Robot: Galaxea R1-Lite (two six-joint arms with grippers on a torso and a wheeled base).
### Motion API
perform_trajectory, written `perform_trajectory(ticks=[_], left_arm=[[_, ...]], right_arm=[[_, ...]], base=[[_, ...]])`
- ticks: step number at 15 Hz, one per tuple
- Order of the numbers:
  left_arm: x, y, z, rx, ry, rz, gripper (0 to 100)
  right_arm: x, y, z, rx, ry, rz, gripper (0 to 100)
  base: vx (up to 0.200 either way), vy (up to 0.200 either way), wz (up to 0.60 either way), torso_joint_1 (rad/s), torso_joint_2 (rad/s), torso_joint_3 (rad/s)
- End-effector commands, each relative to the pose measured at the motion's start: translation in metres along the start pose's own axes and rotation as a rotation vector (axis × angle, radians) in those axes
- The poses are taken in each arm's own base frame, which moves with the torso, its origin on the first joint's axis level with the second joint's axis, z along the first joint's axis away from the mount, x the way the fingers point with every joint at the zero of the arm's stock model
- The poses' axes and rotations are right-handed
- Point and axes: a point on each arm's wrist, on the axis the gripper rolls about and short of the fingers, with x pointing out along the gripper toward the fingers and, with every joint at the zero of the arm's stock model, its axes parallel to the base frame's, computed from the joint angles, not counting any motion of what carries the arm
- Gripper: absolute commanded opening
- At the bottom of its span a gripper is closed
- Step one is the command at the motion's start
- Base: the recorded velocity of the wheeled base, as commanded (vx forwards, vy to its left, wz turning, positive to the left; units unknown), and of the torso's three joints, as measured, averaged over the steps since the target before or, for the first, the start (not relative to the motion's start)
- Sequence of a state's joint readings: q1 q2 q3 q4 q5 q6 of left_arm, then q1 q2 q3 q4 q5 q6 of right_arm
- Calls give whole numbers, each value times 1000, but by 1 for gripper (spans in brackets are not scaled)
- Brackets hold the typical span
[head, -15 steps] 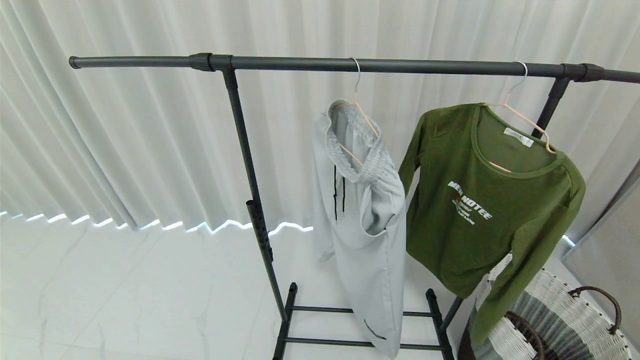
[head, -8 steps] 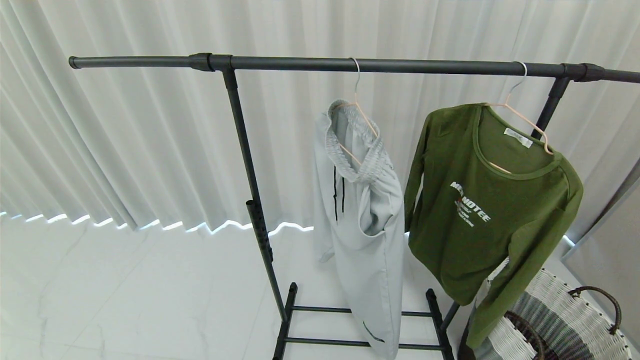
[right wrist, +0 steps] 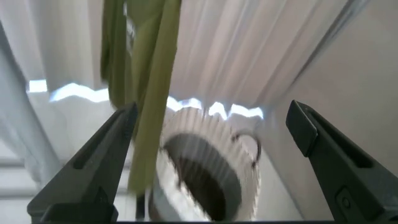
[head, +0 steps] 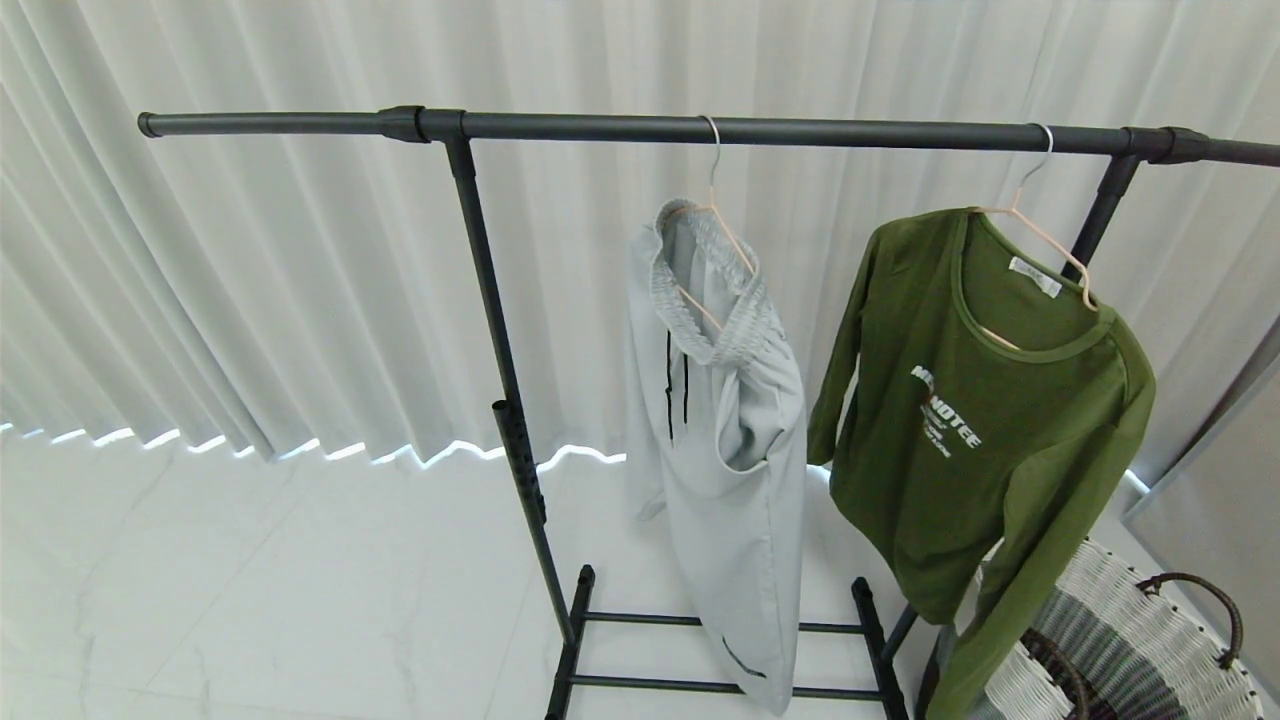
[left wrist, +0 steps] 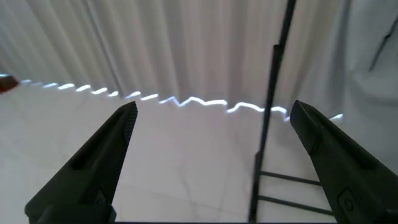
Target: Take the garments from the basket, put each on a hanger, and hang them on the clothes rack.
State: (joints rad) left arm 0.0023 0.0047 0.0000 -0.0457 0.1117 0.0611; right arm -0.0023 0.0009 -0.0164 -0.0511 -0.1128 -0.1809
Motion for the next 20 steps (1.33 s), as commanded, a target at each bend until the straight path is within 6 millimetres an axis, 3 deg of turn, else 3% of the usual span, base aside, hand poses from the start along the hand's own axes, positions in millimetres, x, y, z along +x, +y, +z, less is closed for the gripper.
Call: perform_trajectory(ticks=[1, 4, 8, 20], left_arm=[[0, -1, 0, -18, -6, -48, 100], [-1, -2, -3, -15, 22, -94, 100], [-1, -2, -4, -34, 28, -94, 100], [-1, -2, -4, -48, 29, -92, 100]], right_arm=[[1, 1, -5, 23, 26, 6, 100], [1, 2, -6, 48, 22, 58, 100], [-1, 8, -10, 50, 54, 272, 100], [-1, 7, -10, 128, 61, 267, 100]], base=[[0, 0, 0, 0, 0, 0], [0, 0, 0, 0, 0, 0], [0, 0, 0, 0, 0, 0], [0, 0, 0, 0, 0, 0]])
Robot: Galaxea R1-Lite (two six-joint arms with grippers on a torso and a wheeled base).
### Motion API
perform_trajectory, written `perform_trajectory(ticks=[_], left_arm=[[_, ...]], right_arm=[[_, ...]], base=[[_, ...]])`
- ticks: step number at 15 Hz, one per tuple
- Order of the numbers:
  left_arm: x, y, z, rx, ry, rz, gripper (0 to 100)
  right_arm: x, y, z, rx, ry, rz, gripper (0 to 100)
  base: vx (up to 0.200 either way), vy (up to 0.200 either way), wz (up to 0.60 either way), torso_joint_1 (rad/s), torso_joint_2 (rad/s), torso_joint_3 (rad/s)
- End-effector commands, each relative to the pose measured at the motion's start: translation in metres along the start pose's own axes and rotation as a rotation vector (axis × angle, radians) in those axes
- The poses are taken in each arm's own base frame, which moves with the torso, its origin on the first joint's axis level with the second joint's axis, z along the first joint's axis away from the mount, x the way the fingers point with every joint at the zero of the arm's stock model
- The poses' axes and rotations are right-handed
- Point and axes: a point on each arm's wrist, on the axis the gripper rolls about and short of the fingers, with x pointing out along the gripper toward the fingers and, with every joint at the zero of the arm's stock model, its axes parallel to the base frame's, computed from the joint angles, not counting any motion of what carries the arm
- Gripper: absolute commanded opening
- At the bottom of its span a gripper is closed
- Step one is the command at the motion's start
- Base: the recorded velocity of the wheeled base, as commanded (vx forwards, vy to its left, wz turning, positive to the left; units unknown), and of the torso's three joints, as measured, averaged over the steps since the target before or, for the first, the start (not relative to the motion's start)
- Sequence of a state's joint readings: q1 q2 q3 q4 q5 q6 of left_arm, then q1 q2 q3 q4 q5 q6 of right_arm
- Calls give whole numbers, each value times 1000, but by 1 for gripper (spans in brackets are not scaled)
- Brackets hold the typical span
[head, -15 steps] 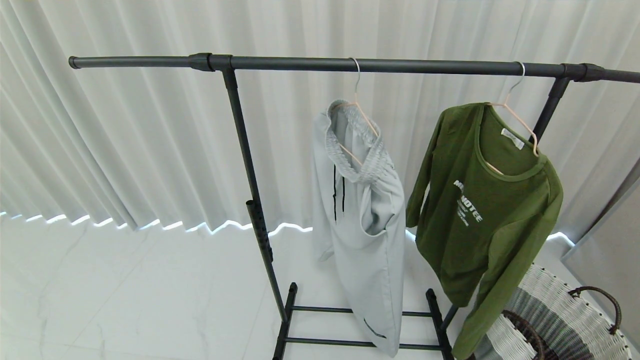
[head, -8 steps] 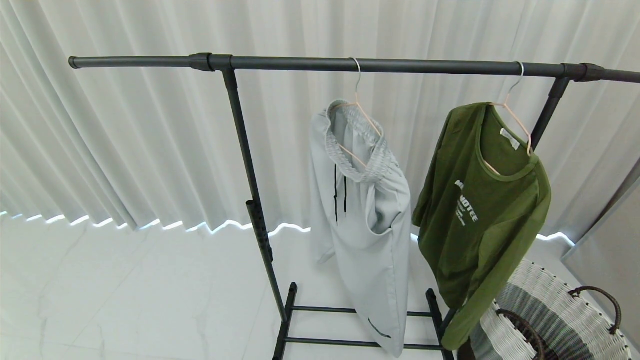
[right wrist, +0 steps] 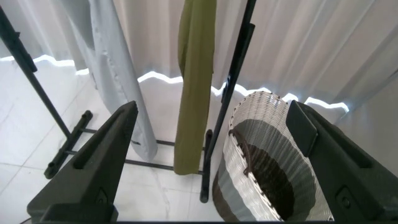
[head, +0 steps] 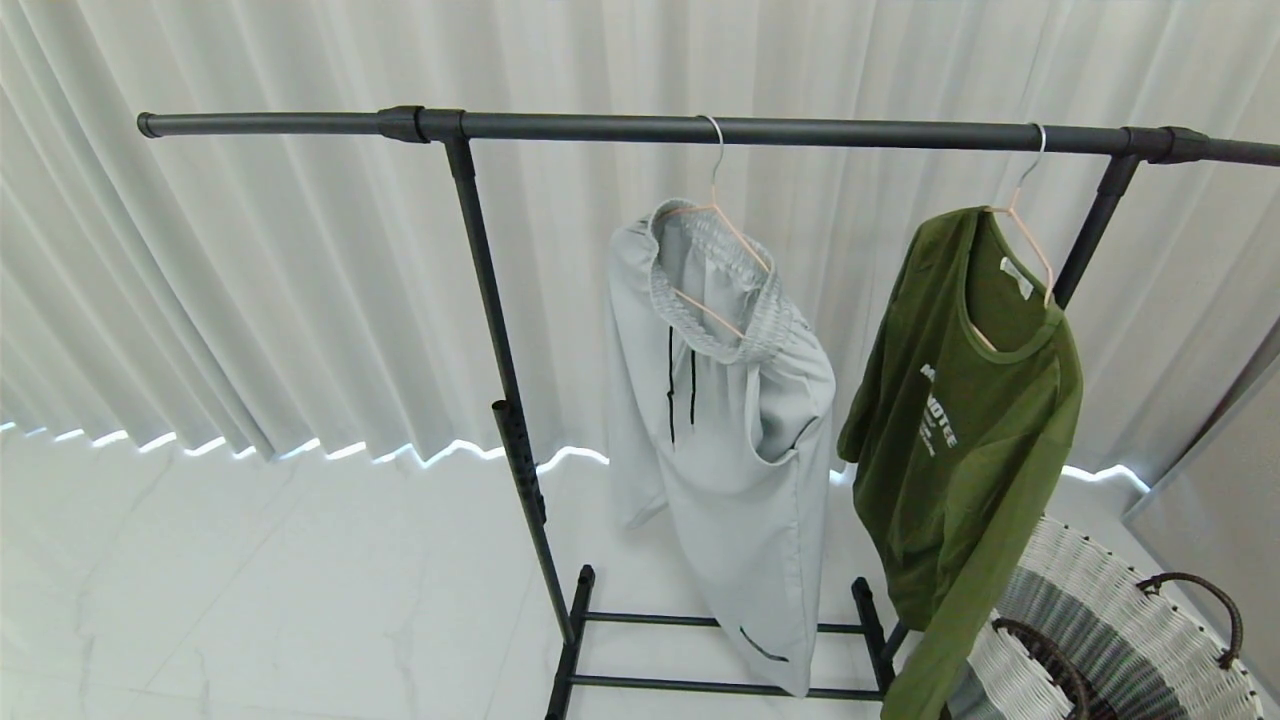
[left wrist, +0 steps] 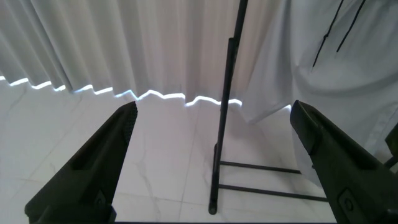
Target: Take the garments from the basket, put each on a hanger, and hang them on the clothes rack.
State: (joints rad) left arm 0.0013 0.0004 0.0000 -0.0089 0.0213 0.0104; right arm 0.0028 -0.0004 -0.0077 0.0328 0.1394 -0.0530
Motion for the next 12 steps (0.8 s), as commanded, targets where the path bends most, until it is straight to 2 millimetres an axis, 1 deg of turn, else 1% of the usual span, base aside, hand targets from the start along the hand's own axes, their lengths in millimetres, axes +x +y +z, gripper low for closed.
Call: perform_trajectory(ticks=[1, 12], left_arm=[[0, 0, 0, 0, -1, 0, 100], [0, 0, 0, 0, -1, 0, 100]], right_arm=[[0, 0, 0, -1, 0, 1, 100], [0, 0, 0, -5, 1, 1, 100]], base=[[0, 0, 0, 0, 0, 0], [0, 0, 0, 0, 0, 0]])
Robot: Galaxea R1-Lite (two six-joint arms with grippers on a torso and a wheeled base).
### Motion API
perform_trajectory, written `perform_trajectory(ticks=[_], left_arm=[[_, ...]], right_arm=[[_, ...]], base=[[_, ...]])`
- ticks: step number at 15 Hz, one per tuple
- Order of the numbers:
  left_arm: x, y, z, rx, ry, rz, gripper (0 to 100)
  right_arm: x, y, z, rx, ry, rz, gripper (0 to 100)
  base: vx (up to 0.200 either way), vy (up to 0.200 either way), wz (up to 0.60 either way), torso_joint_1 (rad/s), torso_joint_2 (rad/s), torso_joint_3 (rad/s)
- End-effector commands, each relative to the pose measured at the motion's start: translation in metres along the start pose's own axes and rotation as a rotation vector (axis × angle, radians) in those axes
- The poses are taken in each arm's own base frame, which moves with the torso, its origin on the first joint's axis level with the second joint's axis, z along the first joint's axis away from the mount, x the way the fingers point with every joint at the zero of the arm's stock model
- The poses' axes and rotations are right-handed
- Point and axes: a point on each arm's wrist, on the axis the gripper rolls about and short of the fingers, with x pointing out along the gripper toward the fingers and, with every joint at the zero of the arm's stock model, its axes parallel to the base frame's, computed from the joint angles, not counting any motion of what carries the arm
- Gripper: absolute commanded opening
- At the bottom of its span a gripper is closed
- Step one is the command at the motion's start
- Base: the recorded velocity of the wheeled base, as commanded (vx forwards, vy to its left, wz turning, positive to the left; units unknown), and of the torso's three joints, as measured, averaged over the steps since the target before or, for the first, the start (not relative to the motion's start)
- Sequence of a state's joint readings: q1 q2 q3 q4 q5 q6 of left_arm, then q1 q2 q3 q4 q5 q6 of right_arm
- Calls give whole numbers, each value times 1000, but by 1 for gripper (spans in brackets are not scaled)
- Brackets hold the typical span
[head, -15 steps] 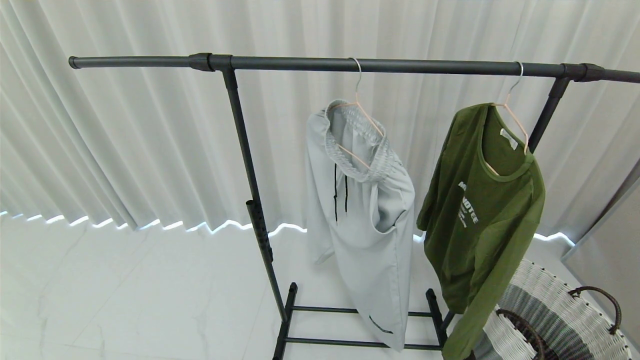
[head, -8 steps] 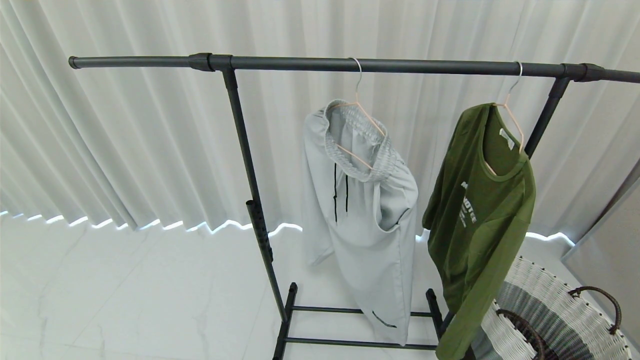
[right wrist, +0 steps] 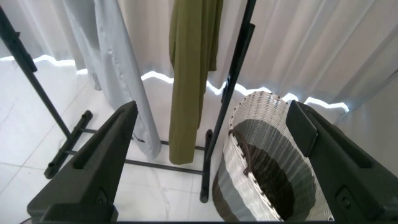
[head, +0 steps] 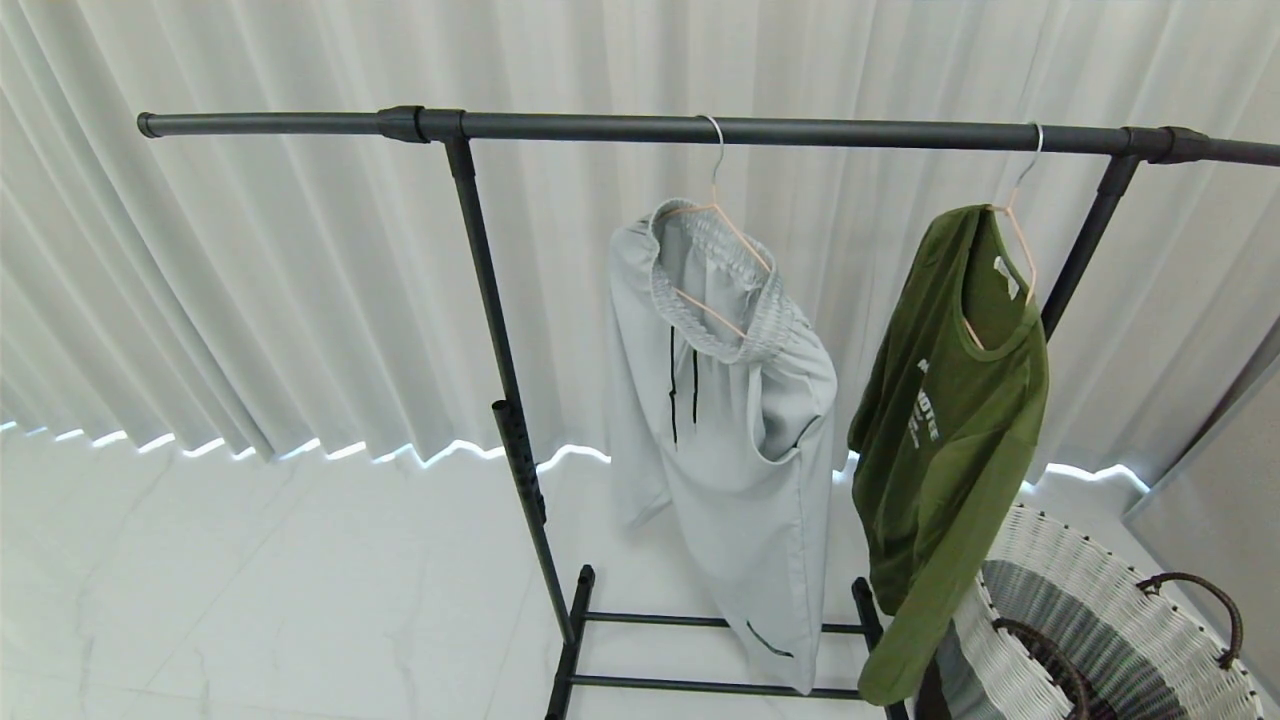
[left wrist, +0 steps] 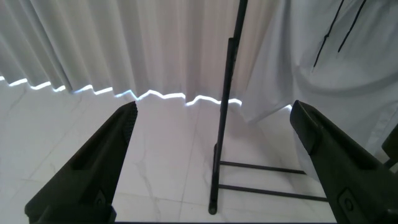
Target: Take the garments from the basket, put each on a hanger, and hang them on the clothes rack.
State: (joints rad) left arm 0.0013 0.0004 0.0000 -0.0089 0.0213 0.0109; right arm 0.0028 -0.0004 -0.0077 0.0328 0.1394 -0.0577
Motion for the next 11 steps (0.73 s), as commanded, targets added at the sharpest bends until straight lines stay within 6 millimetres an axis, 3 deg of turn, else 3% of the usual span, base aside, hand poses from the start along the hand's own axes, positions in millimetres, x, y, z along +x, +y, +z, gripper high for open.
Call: perform_trajectory(ticks=[1, 11], left_arm=[[0, 0, 0, 0, -1, 0, 100], [0, 0, 0, 0, -1, 0, 100]], right_arm=[[0, 0, 0, -4, 0, 1, 100], [0, 0, 0, 6, 1, 1, 100]], base=[[0, 0, 0, 0, 0, 0], [0, 0, 0, 0, 0, 0]])
